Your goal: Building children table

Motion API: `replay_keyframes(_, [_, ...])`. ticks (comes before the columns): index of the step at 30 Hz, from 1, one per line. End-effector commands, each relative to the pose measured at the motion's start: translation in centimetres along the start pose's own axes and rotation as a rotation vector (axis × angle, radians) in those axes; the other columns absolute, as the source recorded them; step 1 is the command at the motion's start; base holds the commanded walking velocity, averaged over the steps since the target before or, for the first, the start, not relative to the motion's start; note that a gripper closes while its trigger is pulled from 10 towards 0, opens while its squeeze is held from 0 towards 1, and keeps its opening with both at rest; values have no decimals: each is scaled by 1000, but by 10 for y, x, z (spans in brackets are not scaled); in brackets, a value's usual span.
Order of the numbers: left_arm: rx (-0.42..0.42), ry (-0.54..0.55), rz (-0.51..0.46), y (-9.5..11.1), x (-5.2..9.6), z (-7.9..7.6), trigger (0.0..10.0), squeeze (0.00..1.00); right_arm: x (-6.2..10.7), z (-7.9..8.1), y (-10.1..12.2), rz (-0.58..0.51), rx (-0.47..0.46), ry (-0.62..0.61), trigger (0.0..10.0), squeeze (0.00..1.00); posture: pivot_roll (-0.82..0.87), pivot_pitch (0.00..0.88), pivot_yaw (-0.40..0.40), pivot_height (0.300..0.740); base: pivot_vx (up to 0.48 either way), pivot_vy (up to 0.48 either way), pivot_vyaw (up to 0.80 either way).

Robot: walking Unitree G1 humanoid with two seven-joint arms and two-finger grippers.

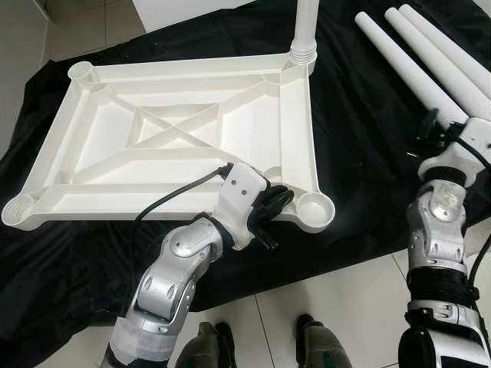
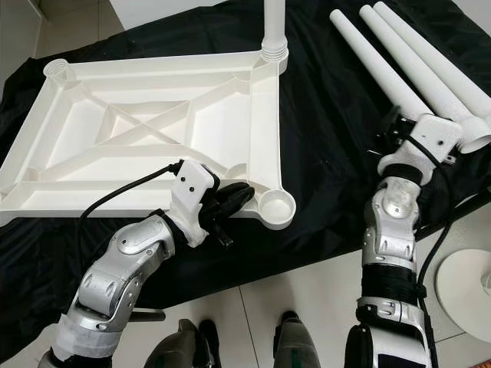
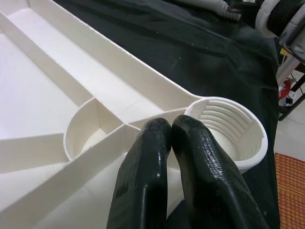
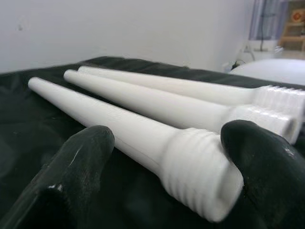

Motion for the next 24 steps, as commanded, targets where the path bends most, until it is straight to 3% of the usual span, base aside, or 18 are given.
replay_keyframes(1, [6,69,3,-1,5,5,10000,0,16,0,0,-22,-63,-5,10000,0,-27,280,154,740,0,0,0])
replay_keyframes(2, [6,71,4,-1,5,5,10000,0,27,-1,0,-25,-104,-7,10000,0,-24,276,153,740,0,0,0])
replay_keyframes(7, [7,74,4,-1,4,6,10000,0,45,-7,-7,20,-165,-45,10000,0,-29,273,160,740,0,0,0])
replay_keyframes(11, [3,68,7,-1,3,6,10000,0,48,-9,-17,78,-180,-53,10000,0,-35,273,172,740,0,0,0])
replay_keyframes(19, [-1,55,15,-1,3,6,10000,0,29,-4,-21,120,-270,23,10000,0,-26,274,181,740,0,0,0])
replay_keyframes(24, [-3,59,18,-1,5,6,10000,0,22,-2,-18,115,-279,58,10000,0,-14,276,180,740,0,0,0])
Point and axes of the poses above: a point about 5 cm out from each wrist's last joint towards the gripper, its own x axis pointing back from the gripper into the wrist, its own y axis along the axis of the wrist's last joint, z = x × y, the point moved 3 cm from there along -x, pointing out of the wrist towards the gripper, and after that the axes turned 6 degrees about x, right-handed, at the moved point
